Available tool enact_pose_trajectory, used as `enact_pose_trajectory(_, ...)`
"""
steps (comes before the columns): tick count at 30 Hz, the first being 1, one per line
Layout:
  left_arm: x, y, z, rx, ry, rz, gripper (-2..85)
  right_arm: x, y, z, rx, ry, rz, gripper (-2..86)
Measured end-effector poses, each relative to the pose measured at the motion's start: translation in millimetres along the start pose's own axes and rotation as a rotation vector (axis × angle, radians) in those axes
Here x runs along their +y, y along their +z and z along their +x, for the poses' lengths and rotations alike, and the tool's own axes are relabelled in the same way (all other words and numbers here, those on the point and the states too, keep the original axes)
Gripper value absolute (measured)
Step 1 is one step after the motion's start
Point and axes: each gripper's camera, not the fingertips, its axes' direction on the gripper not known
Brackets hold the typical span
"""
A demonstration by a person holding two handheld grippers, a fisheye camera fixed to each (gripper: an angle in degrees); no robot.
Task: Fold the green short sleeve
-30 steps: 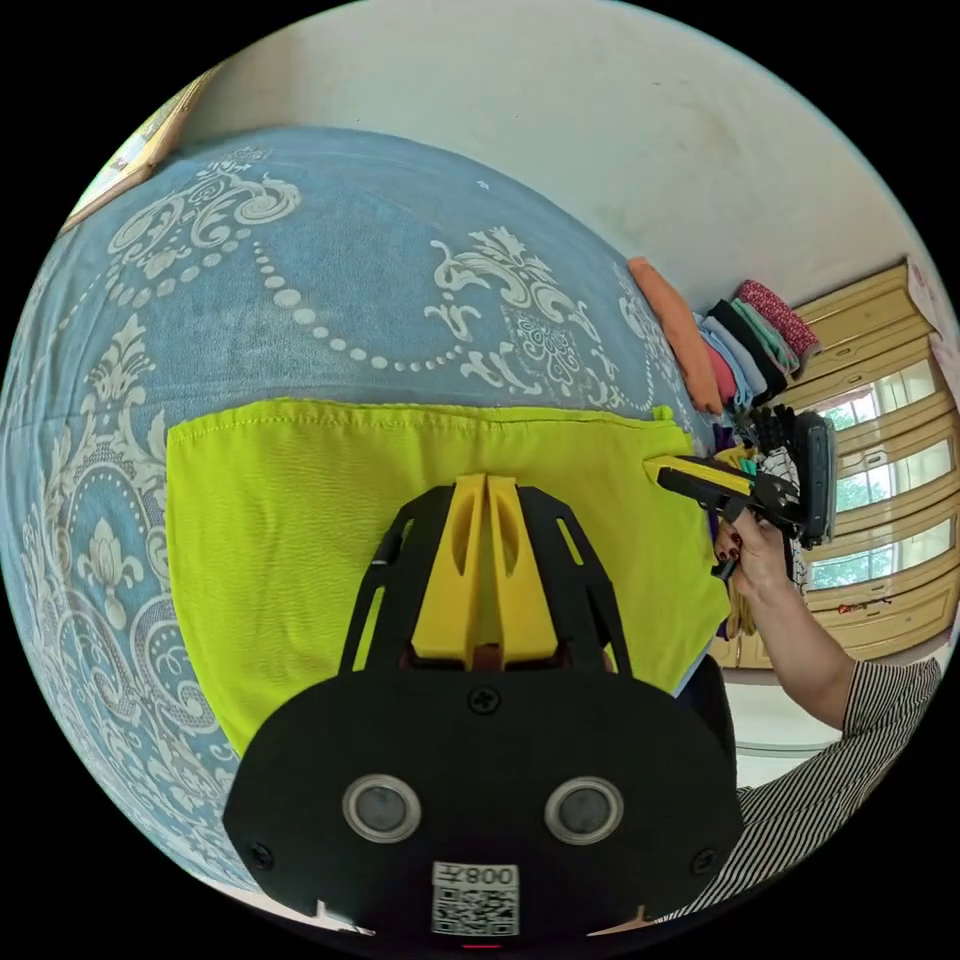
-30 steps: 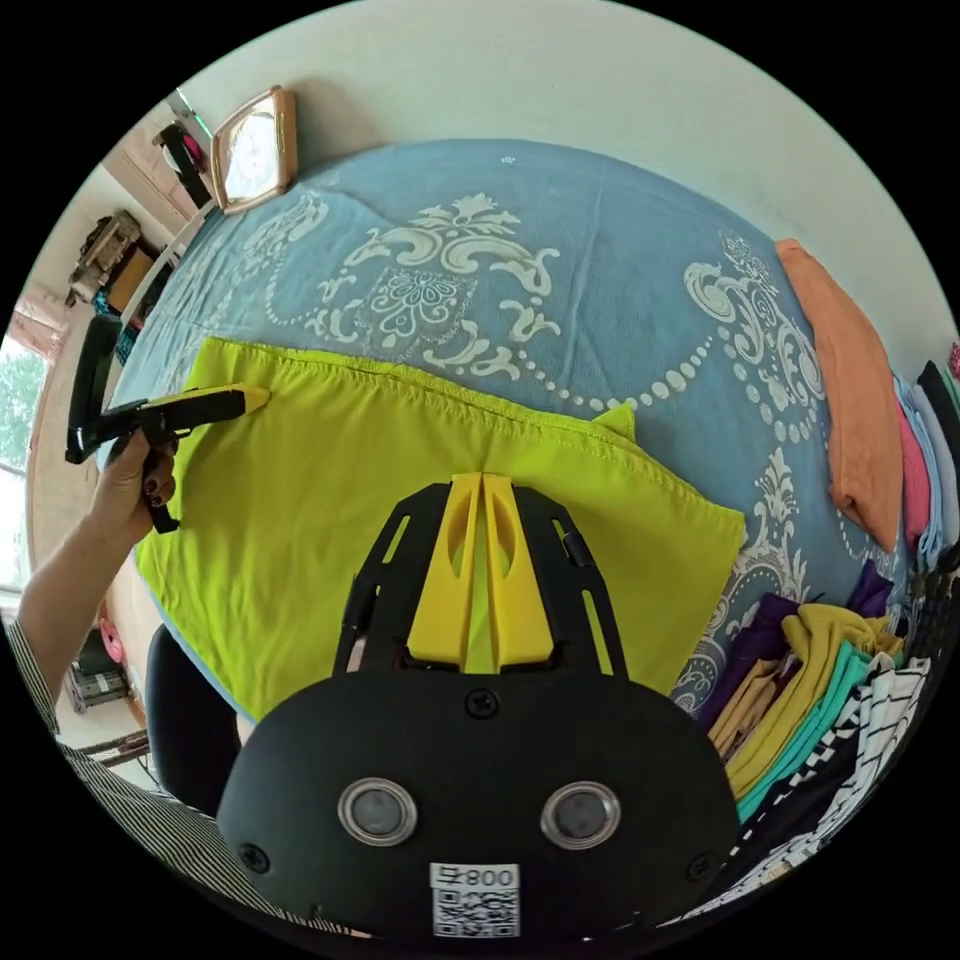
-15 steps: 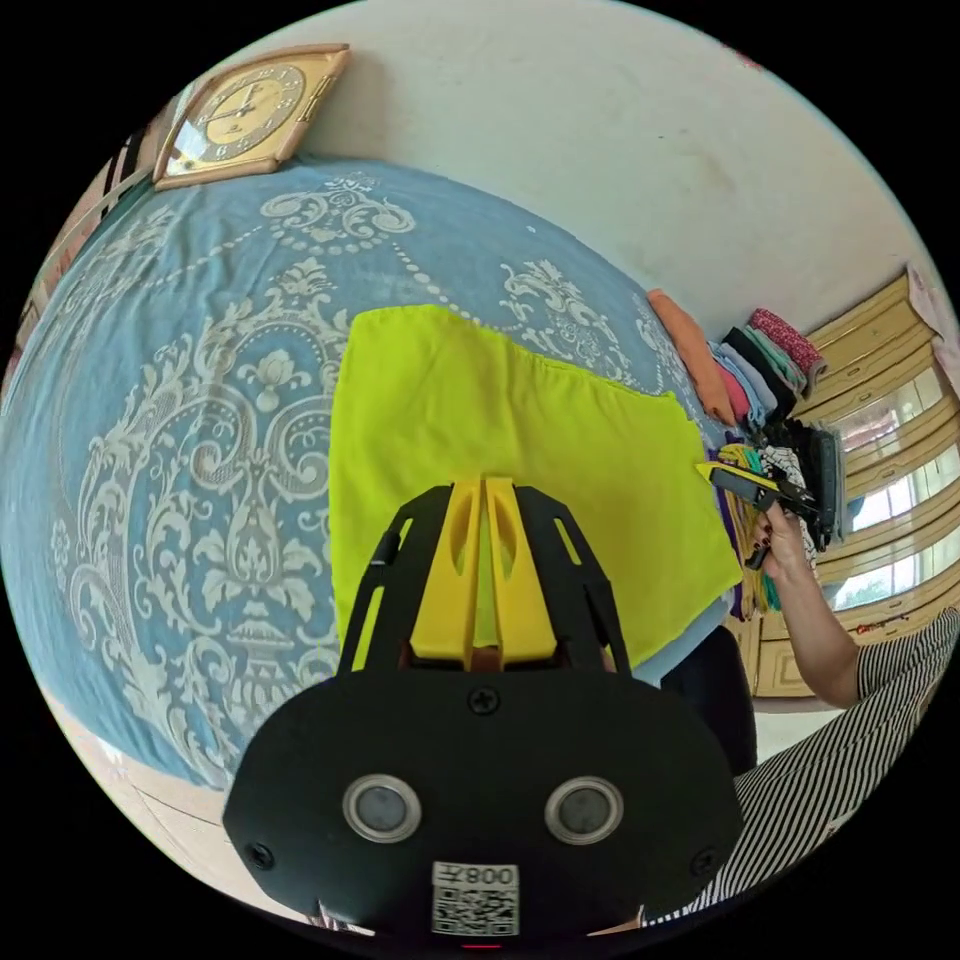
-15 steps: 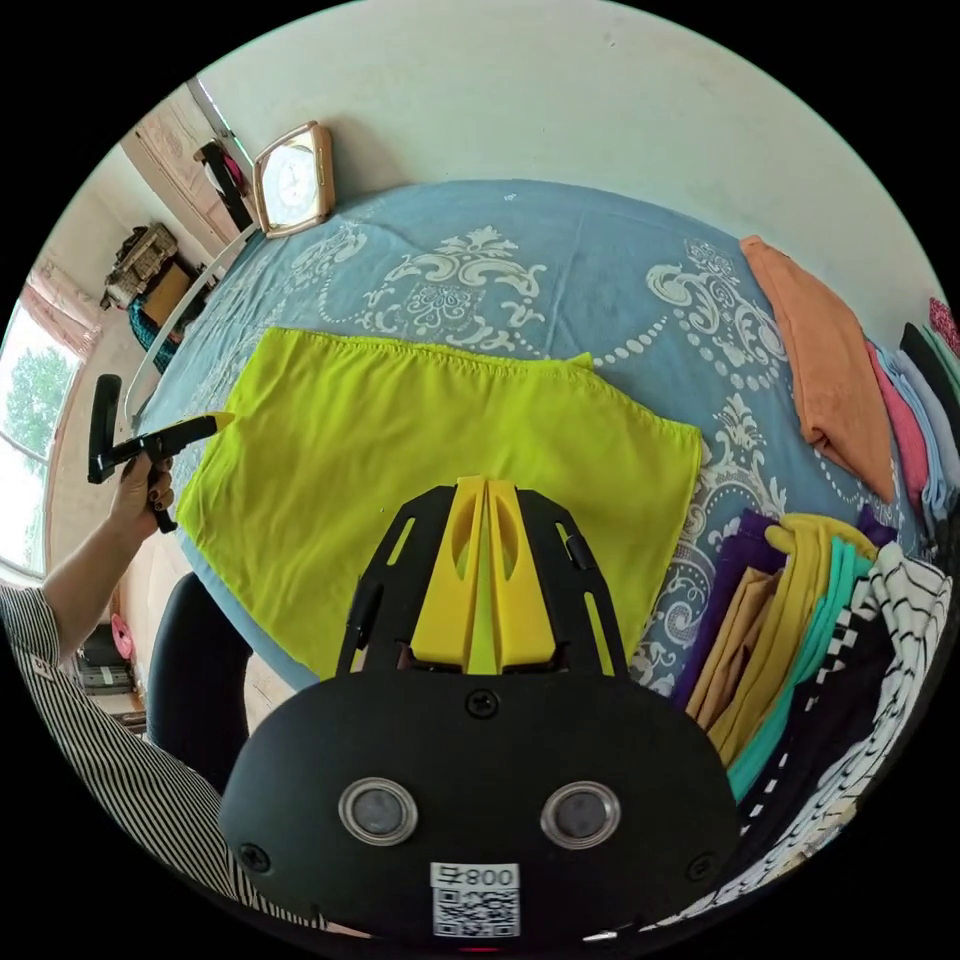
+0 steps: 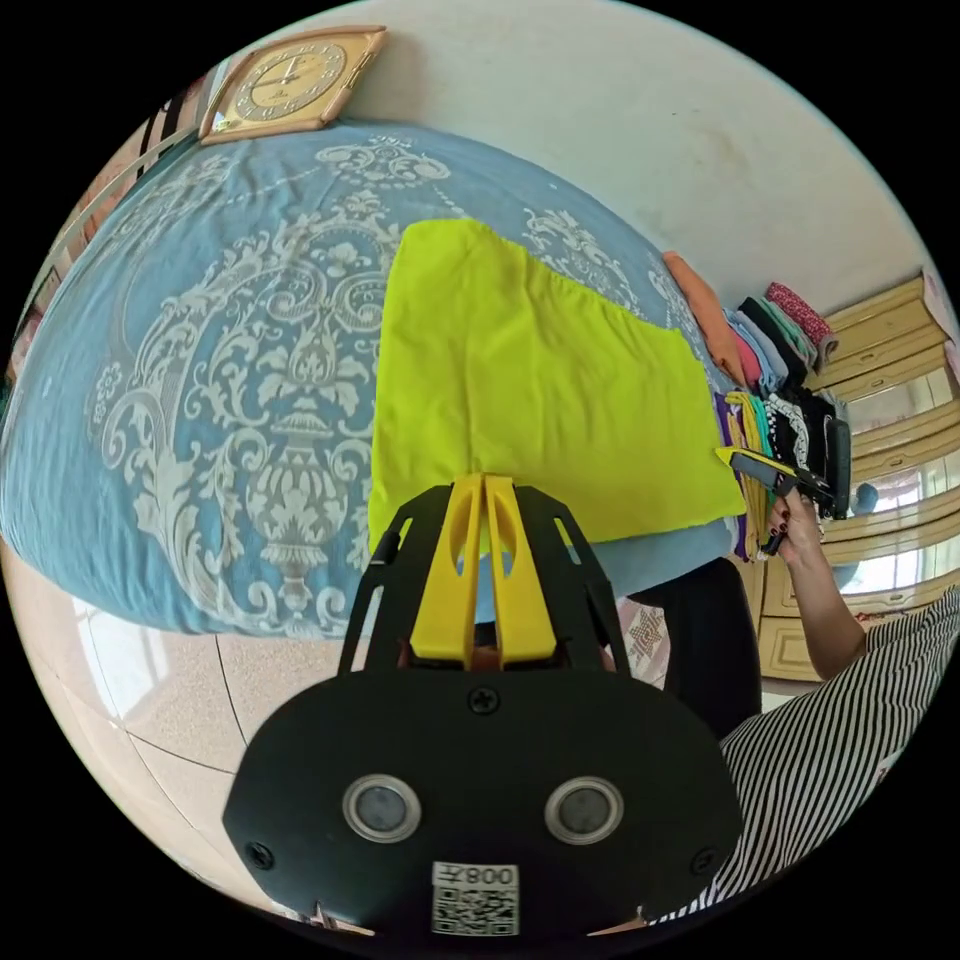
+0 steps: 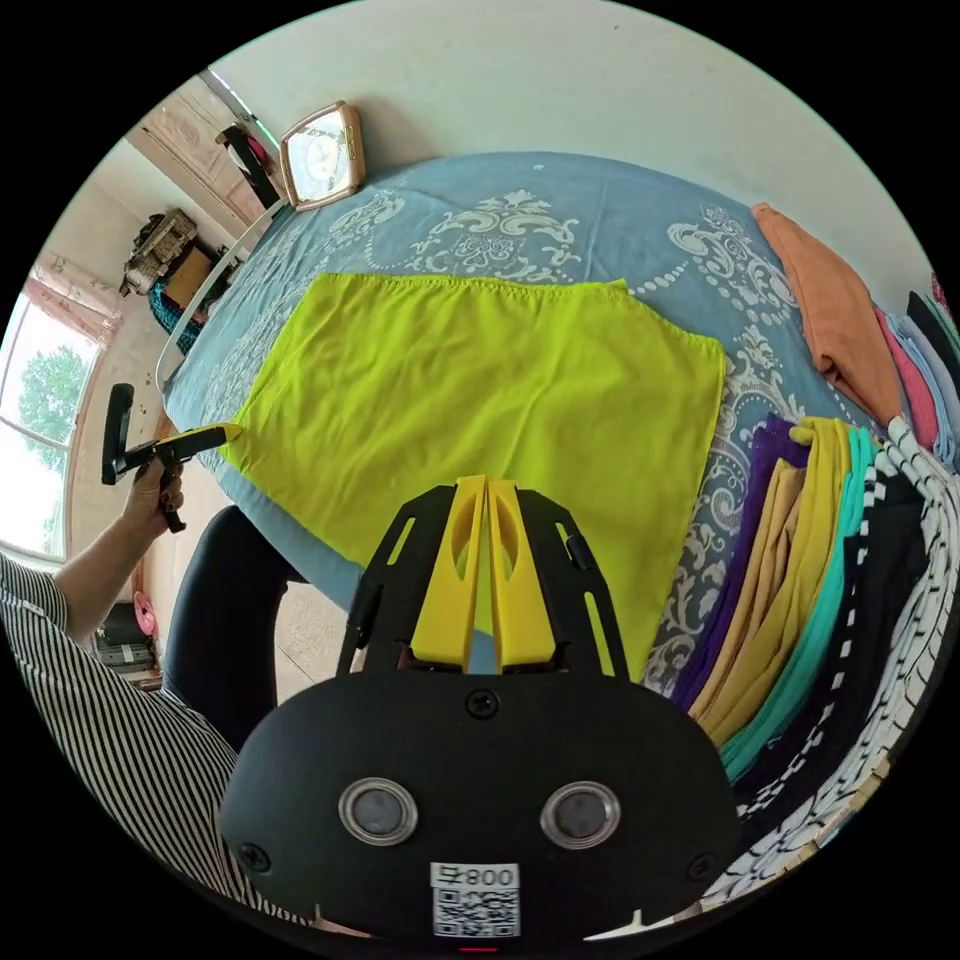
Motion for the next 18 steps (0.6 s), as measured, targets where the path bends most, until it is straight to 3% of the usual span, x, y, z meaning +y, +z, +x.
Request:
enact_pose_trajectory(3,13,13,-1,0.045,-0.050,-0.001,0.2,22,29,3,-0.003,0.015,-0.110,0.0)
enact_pose_trajectory(6,21,6,13,0.044,-0.061,0.034,0.2,36,30,15,-0.063,0.076,-0.102,0.1)
enact_pose_trajectory(12,53,11,40,-0.025,-0.059,0.032,0.2,99,-4,33,0.018,0.146,-0.021,0.0)
enact_pose_trajectory(18,78,40,53,0.002,-0.146,-0.007,0.2,150,18,71,0.006,0.268,-0.096,0.2)
